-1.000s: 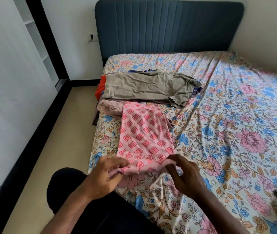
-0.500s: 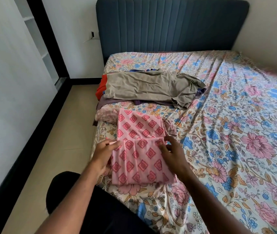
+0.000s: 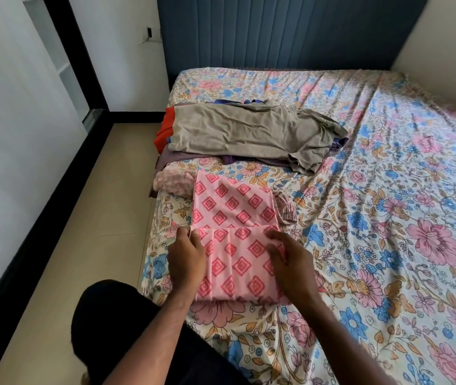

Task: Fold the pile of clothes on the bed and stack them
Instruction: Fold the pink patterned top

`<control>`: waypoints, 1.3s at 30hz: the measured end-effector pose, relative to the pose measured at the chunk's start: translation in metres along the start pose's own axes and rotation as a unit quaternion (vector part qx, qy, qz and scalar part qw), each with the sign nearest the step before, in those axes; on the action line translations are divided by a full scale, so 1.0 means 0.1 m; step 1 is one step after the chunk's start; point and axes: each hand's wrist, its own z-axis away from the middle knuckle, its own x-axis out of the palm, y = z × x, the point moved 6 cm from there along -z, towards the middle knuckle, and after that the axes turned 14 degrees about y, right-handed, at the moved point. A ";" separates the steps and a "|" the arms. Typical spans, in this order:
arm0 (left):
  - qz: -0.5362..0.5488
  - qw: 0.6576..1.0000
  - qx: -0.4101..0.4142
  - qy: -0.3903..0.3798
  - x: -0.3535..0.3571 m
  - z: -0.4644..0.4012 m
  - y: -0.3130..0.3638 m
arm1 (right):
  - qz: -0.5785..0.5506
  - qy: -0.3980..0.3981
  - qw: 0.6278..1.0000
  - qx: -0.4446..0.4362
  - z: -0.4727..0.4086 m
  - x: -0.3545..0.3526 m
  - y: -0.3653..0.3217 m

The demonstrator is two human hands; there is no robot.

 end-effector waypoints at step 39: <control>-0.174 0.806 0.506 -0.255 -0.46 0.18 -0.39 | 0.258 -0.038 0.871 -0.417 0.37 -0.57 0.27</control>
